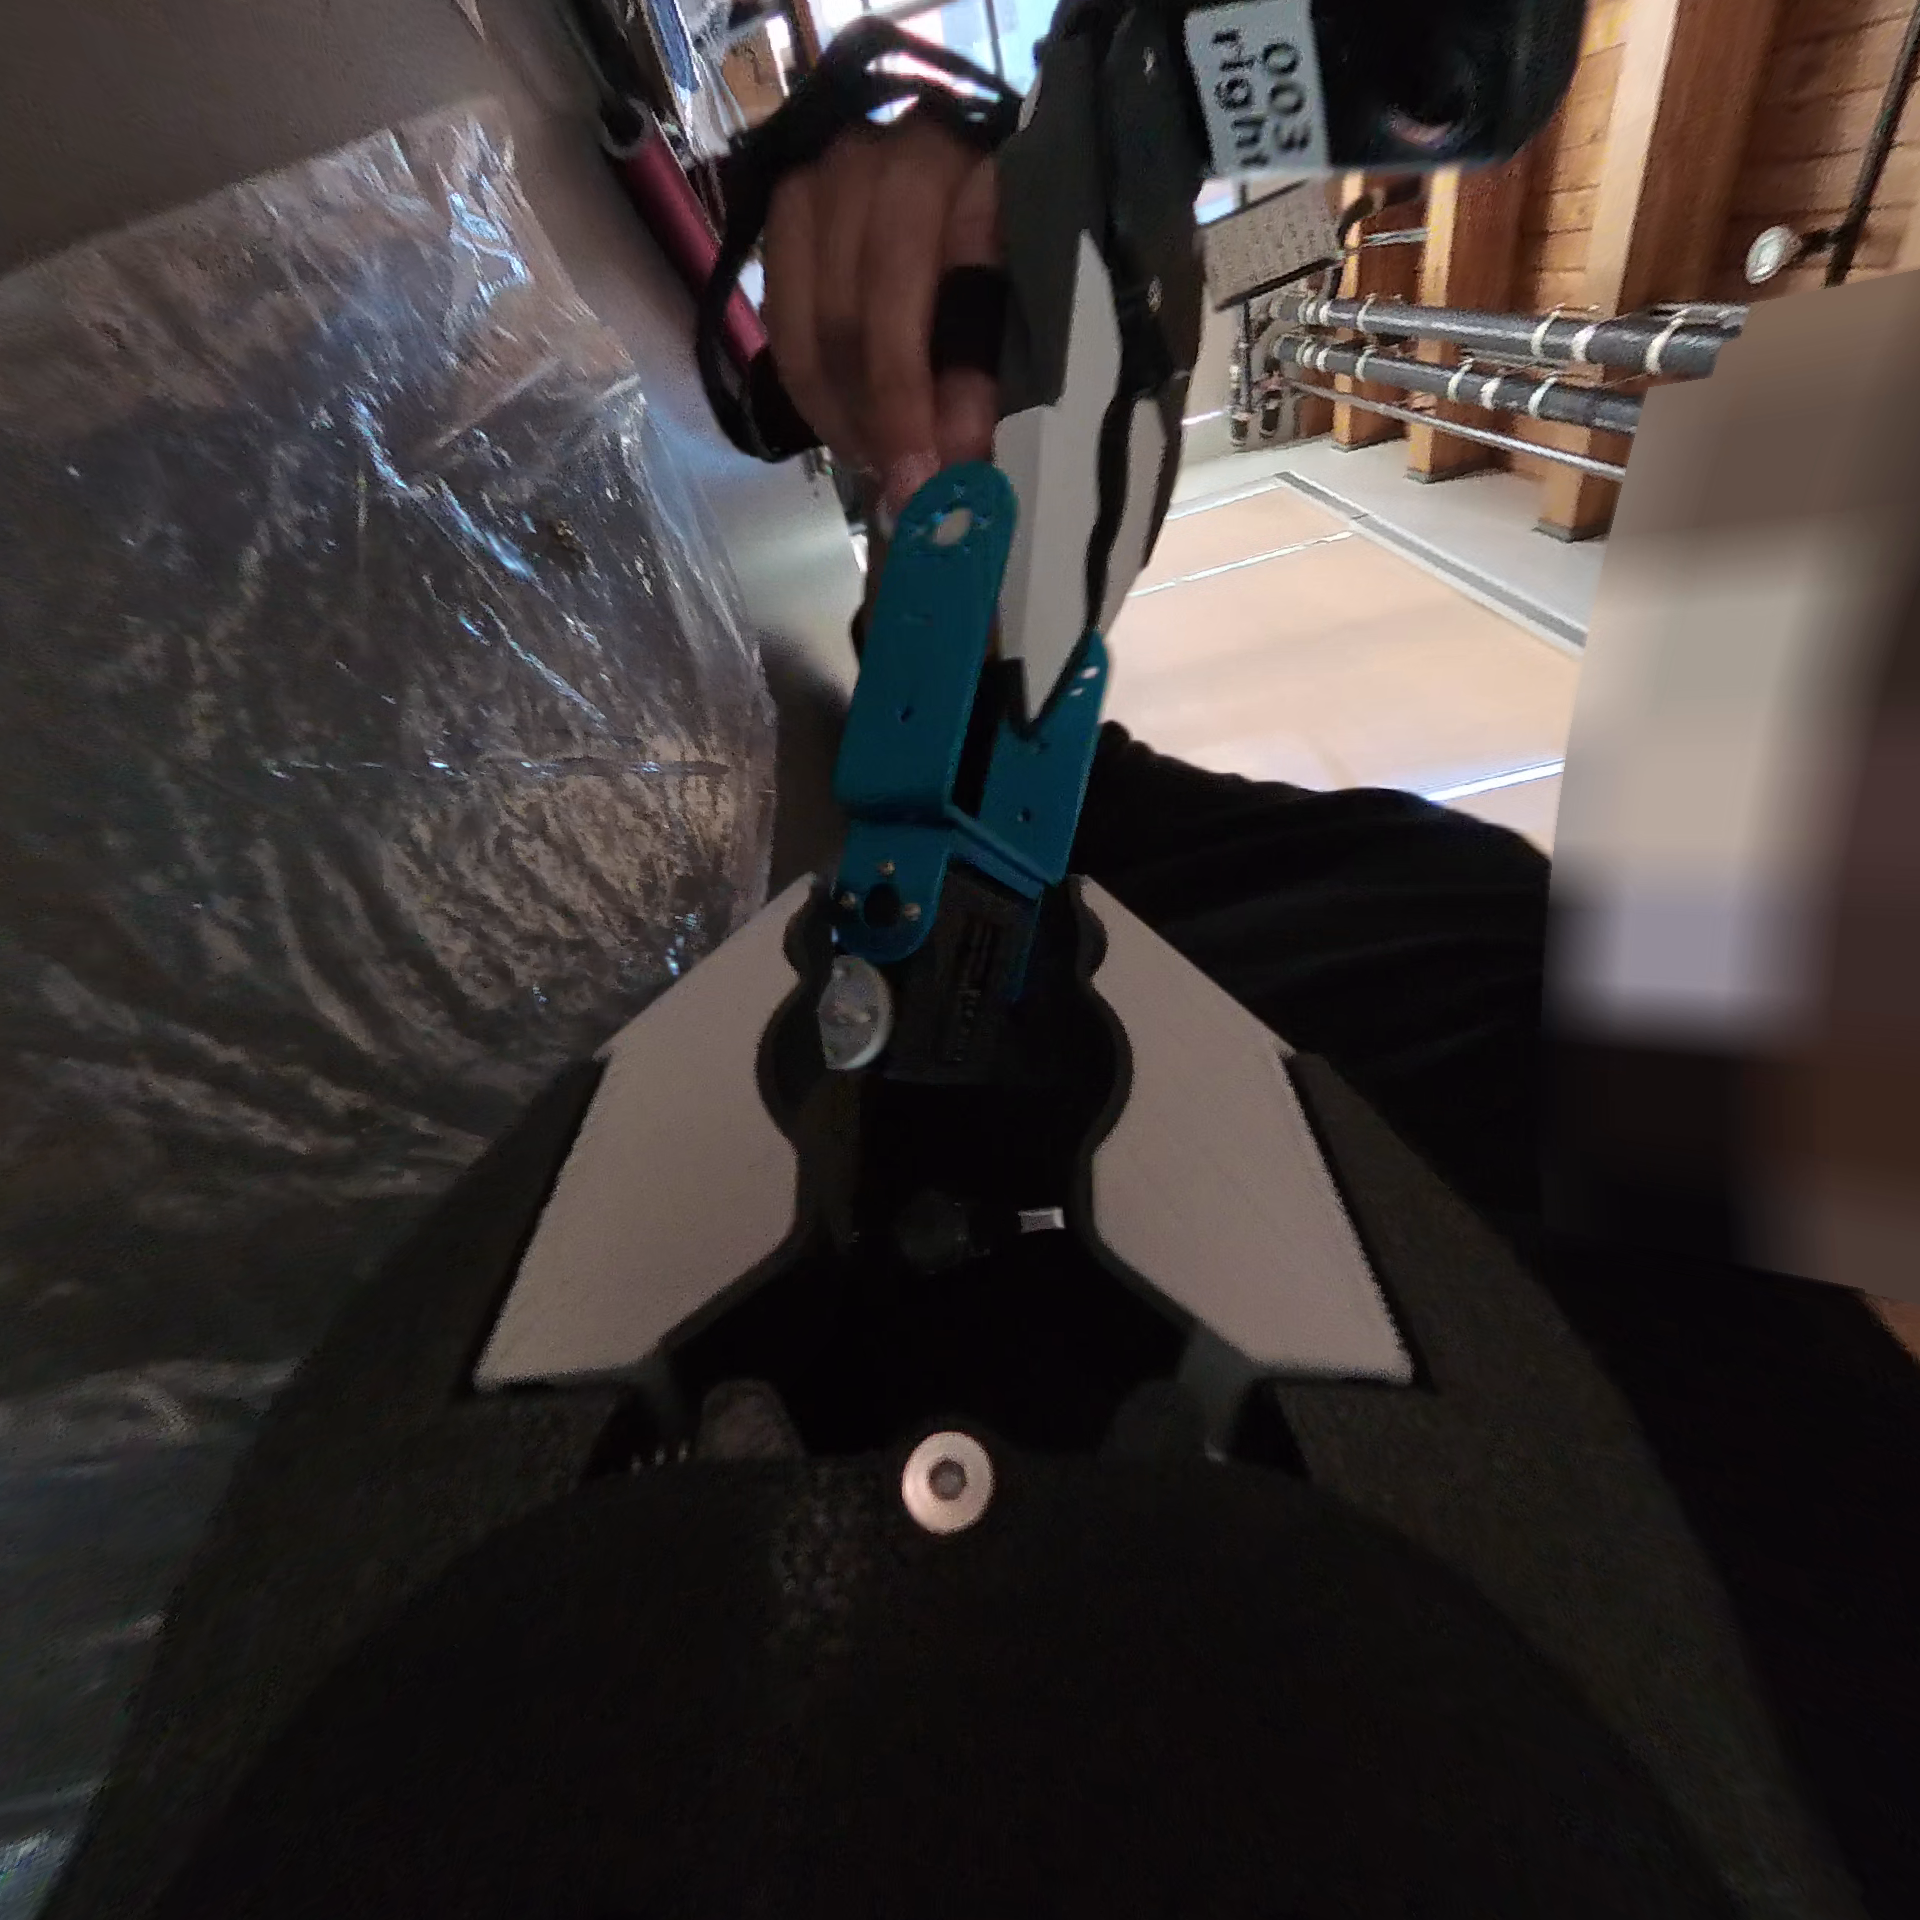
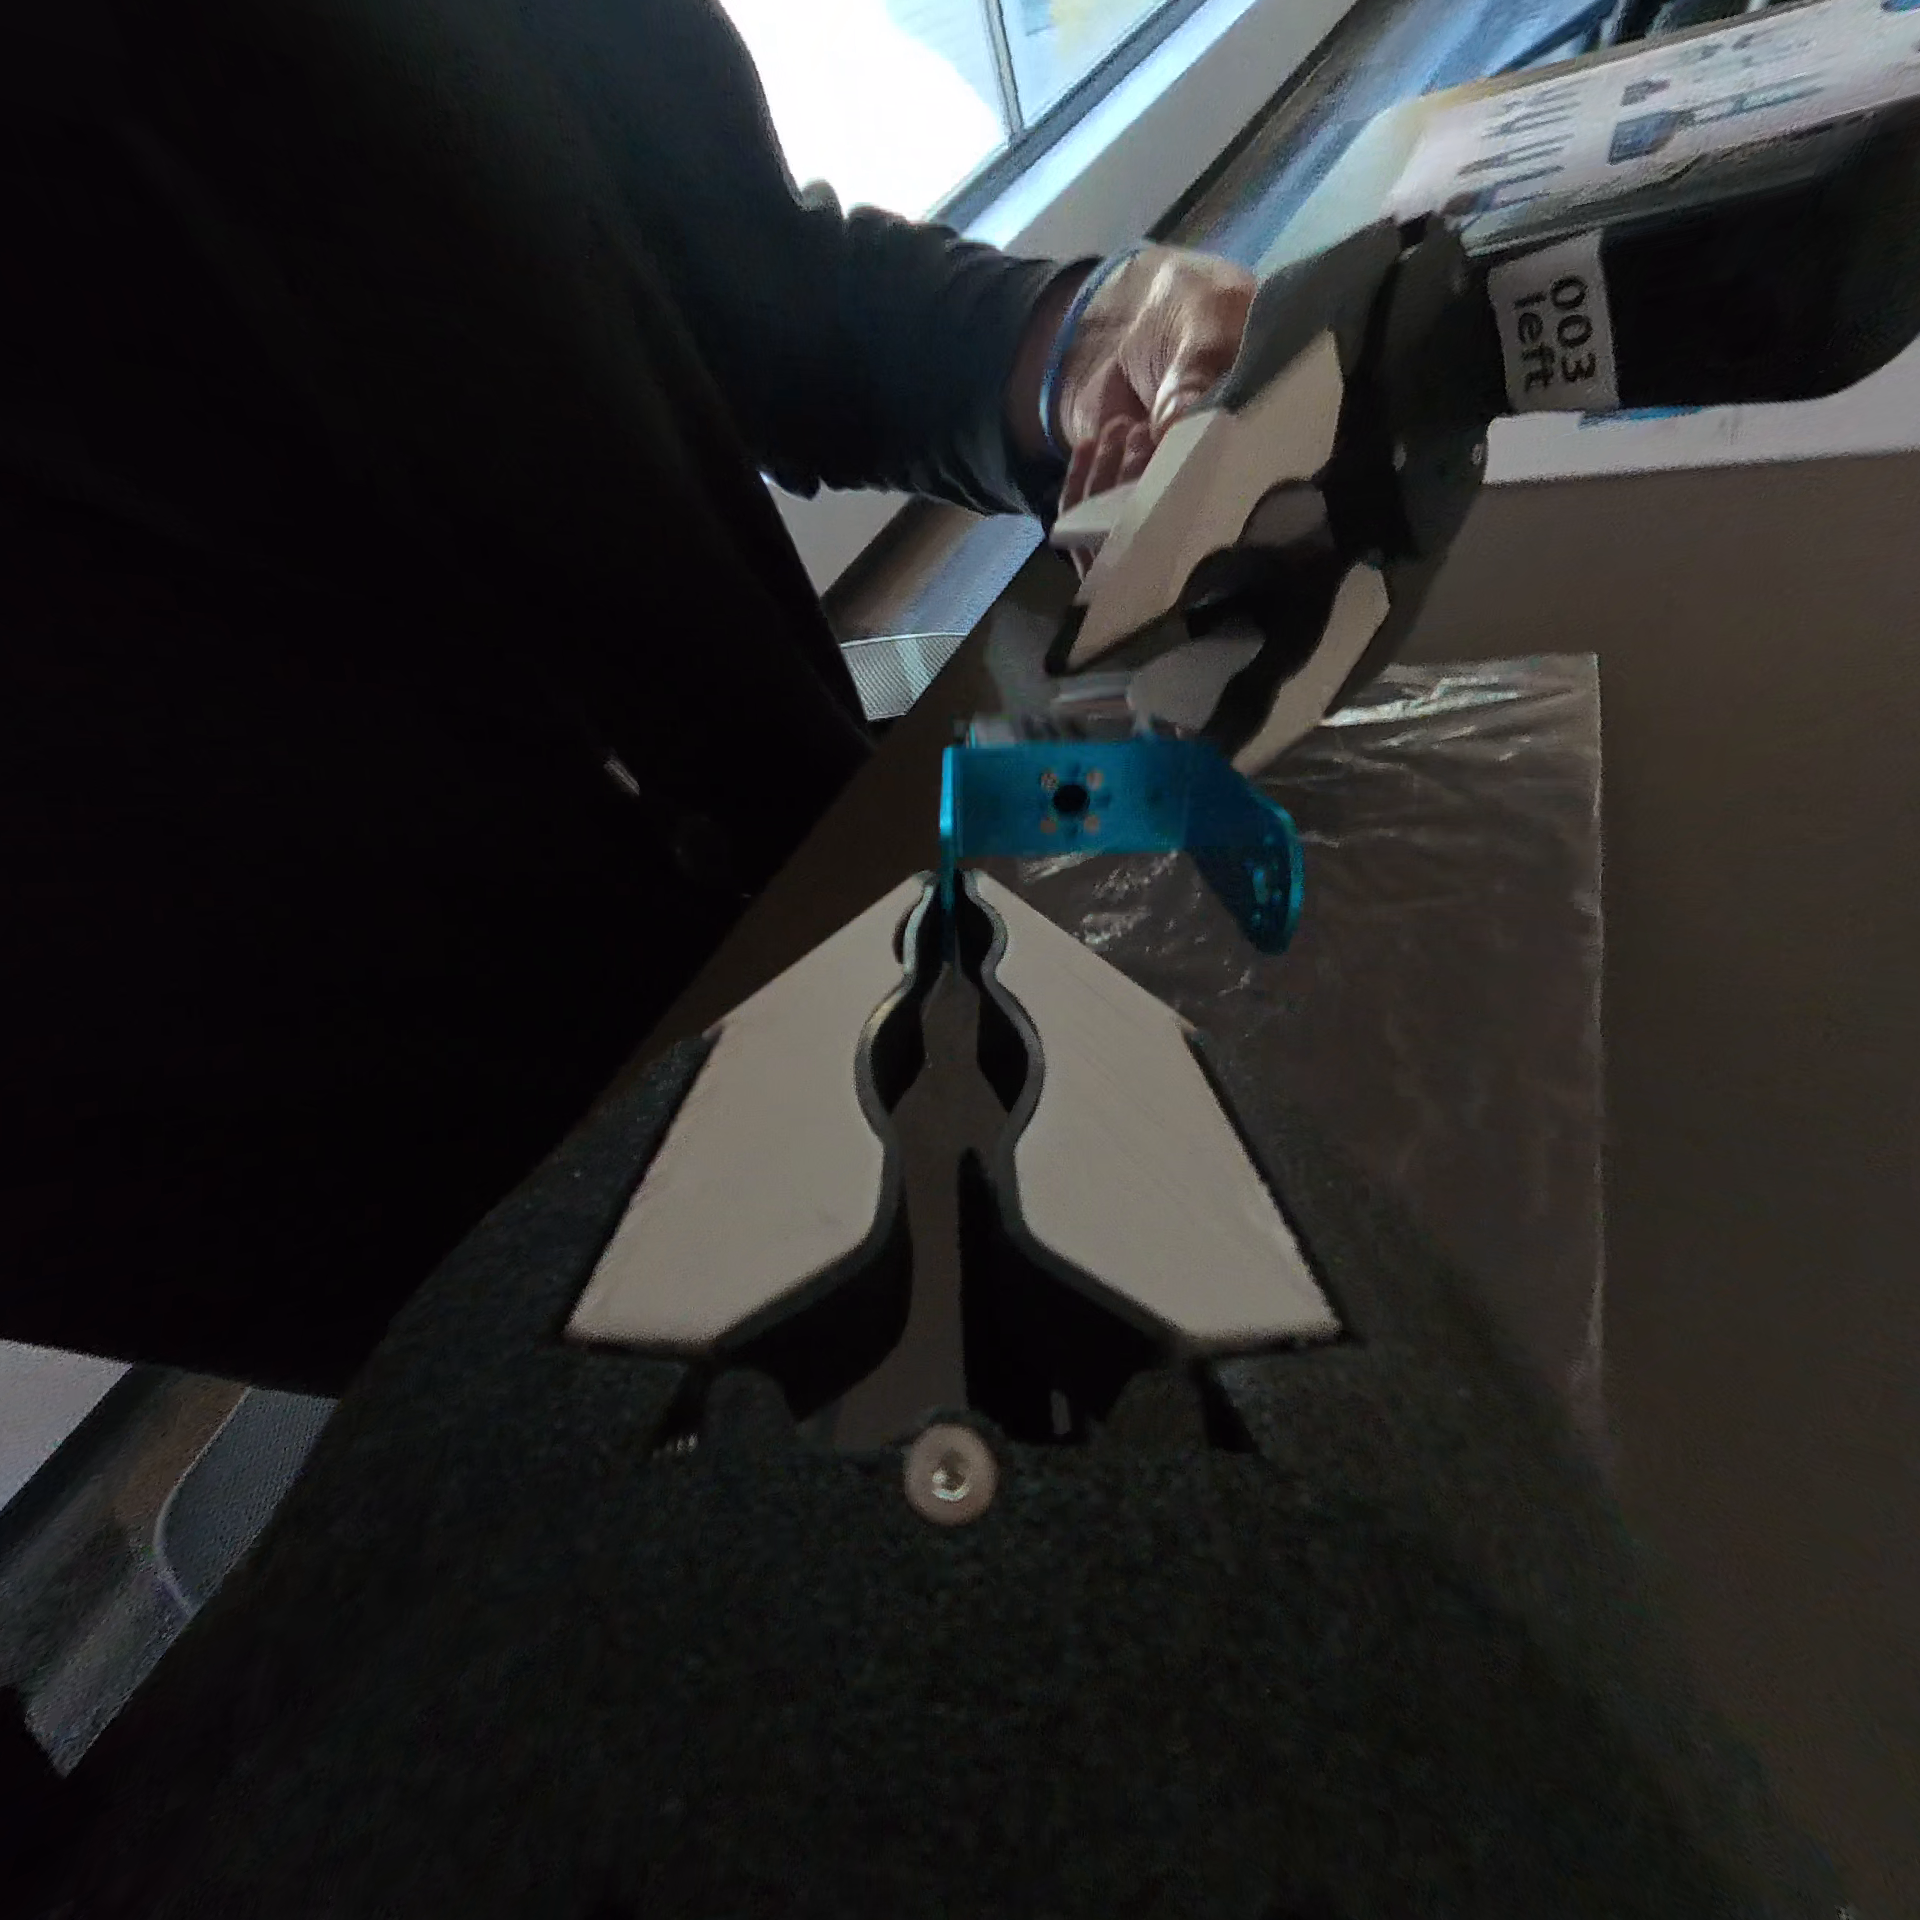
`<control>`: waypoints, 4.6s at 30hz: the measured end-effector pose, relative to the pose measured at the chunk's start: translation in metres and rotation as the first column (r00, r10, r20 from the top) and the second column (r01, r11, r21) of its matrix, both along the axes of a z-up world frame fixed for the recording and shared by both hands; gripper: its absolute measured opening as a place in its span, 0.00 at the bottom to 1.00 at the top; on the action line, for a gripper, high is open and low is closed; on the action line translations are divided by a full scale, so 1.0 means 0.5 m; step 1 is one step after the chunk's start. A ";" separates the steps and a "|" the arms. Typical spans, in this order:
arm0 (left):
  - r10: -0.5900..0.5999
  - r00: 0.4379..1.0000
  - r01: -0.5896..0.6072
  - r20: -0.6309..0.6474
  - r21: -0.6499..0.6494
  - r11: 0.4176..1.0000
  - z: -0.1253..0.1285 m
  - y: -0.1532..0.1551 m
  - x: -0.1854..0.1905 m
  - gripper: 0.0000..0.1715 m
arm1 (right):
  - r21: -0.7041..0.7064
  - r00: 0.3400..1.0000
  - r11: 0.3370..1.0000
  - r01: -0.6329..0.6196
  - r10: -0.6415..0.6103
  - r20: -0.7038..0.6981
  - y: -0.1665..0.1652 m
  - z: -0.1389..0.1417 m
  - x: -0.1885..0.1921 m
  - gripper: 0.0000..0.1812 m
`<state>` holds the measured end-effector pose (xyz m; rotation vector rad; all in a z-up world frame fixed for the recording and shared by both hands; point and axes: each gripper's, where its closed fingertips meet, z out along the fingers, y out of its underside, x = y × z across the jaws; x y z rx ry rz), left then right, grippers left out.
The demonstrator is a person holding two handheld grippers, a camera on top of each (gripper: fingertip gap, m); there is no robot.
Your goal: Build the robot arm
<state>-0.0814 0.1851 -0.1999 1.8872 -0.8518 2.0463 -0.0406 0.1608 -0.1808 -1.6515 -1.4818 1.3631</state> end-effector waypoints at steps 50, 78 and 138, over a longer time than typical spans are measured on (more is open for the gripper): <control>0.493 0.840 0.101 -0.224 0.959 0.263 -0.130 0.091 0.044 0.29 | 0.037 0.912 0.995 0.095 -0.102 0.398 0.120 -0.126 0.068 0.08; 0.660 0.747 -0.264 0.083 0.948 0.180 -0.034 0.076 -0.216 0.36 | 0.063 0.653 0.675 0.735 -0.730 0.203 0.048 -0.049 0.107 0.14; 0.950 0.311 -0.220 0.034 0.975 0.037 -0.087 0.280 -0.710 0.28 | 0.293 0.135 0.130 0.947 -0.991 0.002 0.096 -0.047 0.209 0.14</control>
